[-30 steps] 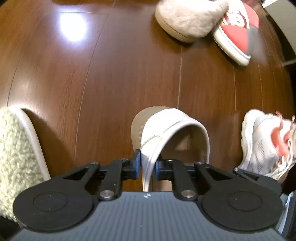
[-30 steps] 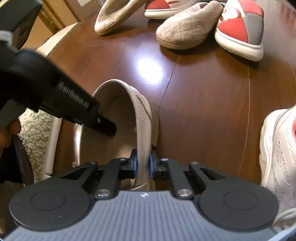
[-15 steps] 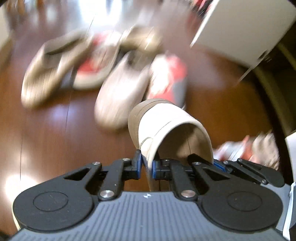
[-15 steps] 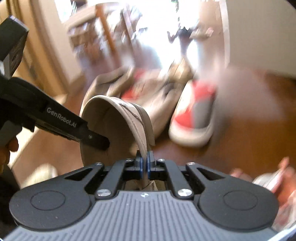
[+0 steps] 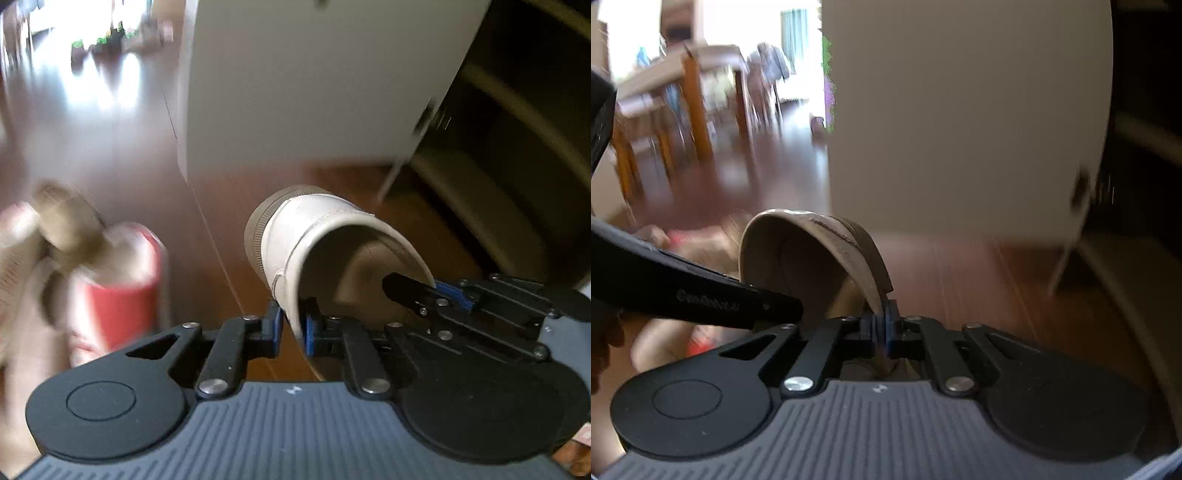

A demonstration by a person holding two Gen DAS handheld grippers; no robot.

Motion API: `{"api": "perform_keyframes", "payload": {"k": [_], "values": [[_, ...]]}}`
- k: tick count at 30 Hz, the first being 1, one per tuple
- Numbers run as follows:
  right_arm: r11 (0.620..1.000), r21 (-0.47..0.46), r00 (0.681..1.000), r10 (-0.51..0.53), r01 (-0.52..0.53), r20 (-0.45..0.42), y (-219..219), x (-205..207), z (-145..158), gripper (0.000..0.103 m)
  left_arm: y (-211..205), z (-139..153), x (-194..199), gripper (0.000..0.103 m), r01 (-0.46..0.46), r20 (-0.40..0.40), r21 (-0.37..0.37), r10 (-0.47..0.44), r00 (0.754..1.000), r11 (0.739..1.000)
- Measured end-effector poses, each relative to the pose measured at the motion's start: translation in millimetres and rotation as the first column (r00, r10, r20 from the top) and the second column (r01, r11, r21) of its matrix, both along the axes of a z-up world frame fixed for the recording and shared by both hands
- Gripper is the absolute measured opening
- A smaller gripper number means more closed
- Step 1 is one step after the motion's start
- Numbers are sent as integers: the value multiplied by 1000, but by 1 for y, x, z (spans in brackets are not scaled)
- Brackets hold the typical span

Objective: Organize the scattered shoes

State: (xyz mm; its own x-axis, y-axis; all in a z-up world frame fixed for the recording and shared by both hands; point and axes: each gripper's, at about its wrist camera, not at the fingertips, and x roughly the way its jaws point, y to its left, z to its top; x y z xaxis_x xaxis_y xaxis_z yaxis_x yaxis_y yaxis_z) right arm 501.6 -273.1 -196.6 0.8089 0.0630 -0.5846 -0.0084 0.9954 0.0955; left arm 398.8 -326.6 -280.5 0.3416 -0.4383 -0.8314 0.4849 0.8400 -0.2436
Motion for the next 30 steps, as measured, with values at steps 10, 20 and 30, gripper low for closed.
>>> {"api": "perform_keyframes", "payload": {"k": [10,20,30], "values": [[981,101,956,-137,168,-259,-58,49,-93,16,-26,-33,37,47,26,-77,30,-23,997,999],[998,-35,972,-49,42,-230,-4,-16,-87,93,70,5,-35,51,-84,-69,-53,80,994,995],[999,-45,951,-19,5,-309,-9,28,-108,61,64,-4,-37,51,-102,-109,-67,95,990,992]]}}
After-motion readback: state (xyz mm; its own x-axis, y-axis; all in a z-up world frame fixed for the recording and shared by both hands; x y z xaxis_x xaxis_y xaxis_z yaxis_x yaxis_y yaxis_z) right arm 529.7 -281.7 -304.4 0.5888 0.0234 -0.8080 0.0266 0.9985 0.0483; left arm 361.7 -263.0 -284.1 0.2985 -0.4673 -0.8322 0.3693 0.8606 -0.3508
